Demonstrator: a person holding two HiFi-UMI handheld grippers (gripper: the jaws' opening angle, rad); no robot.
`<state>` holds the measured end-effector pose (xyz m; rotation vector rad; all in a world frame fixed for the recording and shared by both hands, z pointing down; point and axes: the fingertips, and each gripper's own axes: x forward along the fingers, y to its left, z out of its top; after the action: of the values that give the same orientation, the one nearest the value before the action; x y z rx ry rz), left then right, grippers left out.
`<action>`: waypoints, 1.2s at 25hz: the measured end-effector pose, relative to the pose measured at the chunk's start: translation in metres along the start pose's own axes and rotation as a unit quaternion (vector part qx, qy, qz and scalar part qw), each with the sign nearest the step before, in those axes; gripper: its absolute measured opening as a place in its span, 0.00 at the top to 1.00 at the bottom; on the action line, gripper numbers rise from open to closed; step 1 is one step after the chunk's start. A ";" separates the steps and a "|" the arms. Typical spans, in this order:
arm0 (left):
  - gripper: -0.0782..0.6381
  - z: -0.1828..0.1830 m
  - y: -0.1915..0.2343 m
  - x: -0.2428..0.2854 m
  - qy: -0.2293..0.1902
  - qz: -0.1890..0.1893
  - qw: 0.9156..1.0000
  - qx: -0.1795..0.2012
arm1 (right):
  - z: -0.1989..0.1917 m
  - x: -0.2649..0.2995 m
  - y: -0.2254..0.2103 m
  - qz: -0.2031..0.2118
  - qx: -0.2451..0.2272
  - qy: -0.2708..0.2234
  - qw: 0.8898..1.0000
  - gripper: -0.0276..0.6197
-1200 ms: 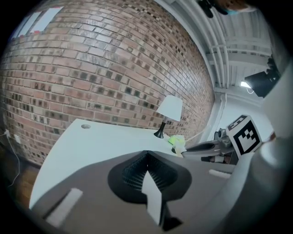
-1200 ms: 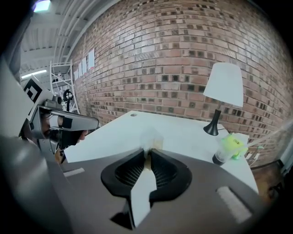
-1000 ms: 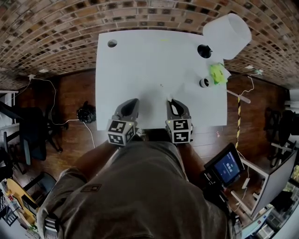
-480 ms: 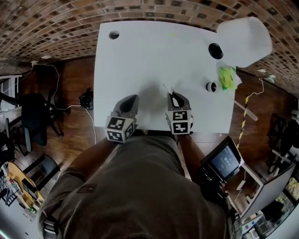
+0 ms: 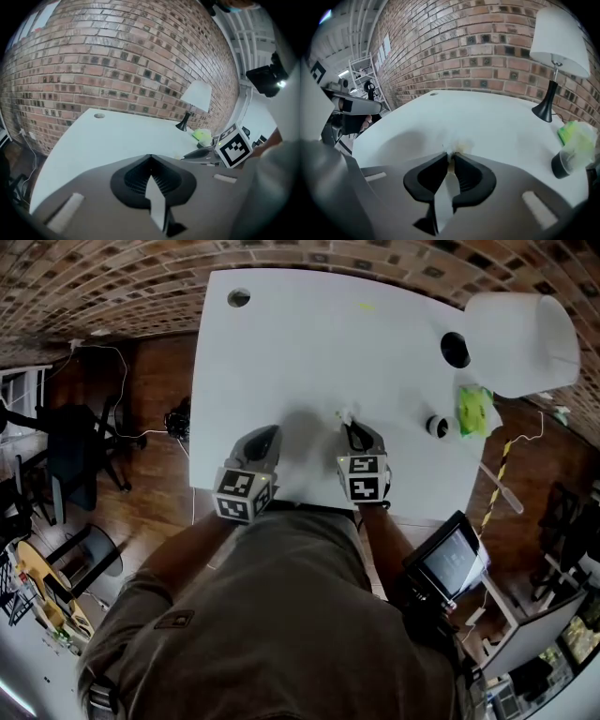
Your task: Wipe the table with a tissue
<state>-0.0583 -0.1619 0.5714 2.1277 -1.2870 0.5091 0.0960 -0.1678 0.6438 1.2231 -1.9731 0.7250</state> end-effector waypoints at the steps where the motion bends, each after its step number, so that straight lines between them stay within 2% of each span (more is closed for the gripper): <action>1: 0.89 0.000 0.001 0.000 0.000 0.002 1.000 -0.001 | 0.000 0.003 0.000 0.001 -0.002 0.002 1.000 0.86; 14: 0.89 0.002 0.025 -0.016 -0.006 0.044 0.999 -0.022 | 0.023 0.027 0.023 0.027 -0.044 -0.006 0.999 0.87; 20: 0.89 0.000 0.034 -0.028 -0.002 0.060 0.998 -0.025 | 0.026 0.036 0.068 0.079 -0.091 0.000 0.993 0.86; 23: 0.89 0.005 0.038 -0.031 -0.009 0.066 0.998 -0.013 | 0.021 0.033 0.092 0.103 -0.110 0.006 0.988 0.87; 26: 0.89 0.007 0.036 -0.030 -0.010 0.063 0.998 -0.007 | 0.017 0.030 0.100 0.113 -0.112 0.009 0.987 0.86; 30: 0.89 0.010 0.030 -0.024 -0.011 0.053 0.999 -0.001 | 0.017 0.030 0.090 0.106 -0.102 0.008 0.989 0.86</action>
<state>-0.0960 -0.1631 0.5581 2.0761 -1.4178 0.5306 0.0002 -0.1610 0.6488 0.8947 -2.1261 0.6147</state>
